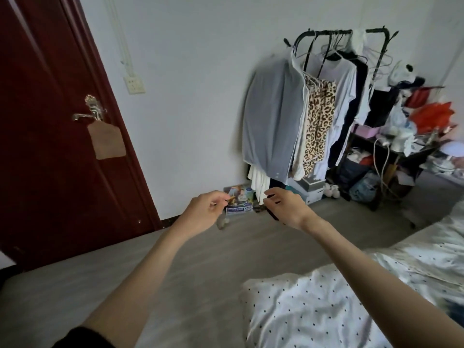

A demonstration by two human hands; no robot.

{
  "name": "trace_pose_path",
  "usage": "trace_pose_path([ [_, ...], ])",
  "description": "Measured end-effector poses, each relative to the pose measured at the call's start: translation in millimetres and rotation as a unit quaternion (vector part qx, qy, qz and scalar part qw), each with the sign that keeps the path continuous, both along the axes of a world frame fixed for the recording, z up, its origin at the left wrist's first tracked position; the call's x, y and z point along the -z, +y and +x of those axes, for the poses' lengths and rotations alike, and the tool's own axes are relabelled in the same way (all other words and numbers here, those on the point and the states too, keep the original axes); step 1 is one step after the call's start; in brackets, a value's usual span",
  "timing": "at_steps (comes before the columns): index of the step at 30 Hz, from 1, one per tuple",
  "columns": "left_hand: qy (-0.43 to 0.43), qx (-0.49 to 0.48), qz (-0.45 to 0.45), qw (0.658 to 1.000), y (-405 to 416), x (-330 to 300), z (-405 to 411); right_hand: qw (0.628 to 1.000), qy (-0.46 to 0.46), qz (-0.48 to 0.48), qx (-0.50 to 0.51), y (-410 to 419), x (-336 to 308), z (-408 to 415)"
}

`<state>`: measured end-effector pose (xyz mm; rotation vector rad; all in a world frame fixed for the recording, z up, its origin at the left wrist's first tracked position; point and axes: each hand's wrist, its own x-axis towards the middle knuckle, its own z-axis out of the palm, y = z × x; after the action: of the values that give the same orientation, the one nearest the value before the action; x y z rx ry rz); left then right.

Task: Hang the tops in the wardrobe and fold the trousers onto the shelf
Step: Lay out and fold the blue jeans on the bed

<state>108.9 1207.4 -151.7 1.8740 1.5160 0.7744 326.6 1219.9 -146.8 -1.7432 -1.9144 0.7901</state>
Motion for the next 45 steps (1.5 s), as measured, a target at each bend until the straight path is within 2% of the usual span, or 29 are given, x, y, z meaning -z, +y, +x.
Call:
trace_pose_path([
  [4,0.018,0.051,-0.011,0.998,107.1,2.0,7.3,0.999,0.001,-0.005,0.04,88.7,11.2,7.1],
  [6,0.039,0.084,-0.028,0.995,134.7,8.8,9.8,0.998,-0.002,-0.023,0.06,110.4,20.4,9.5],
  [11,0.061,0.182,-0.07,0.979,253.4,42.1,23.8,0.984,-0.005,-0.067,0.162,189.6,60.7,26.2],
  [17,0.101,0.313,-0.055,0.943,369.3,60.2,76.5,0.946,0.059,-0.051,0.316,238.5,83.2,57.1],
  [20,0.118,0.392,-0.068,0.91,412.9,66.7,130.7,0.918,0.072,-0.055,0.387,248.2,89.1,88.6],
  [26,0.143,0.541,-0.093,0.824,441.9,93.2,270.2,0.856,0.079,-0.053,0.508,246.3,106.8,178.6],
  [32,0.154,0.634,-0.066,0.755,446.2,103.5,427.5,0.794,0.092,-0.026,0.6,236.6,123.0,285.9],
  [38,0.163,0.717,-0.057,0.675,415.1,109.7,570.3,0.712,0.099,-0.035,0.694,190.2,128.0,378.0],
  [40,0.165,0.734,-0.061,0.655,404.6,112.0,594.9,0.701,0.092,-0.049,0.706,179.2,130.9,391.4],
  [45,0.177,0.783,-0.084,0.59,376.3,132.1,688.2,0.644,0.09,-0.065,0.757,153.0,146.8,450.1],
])
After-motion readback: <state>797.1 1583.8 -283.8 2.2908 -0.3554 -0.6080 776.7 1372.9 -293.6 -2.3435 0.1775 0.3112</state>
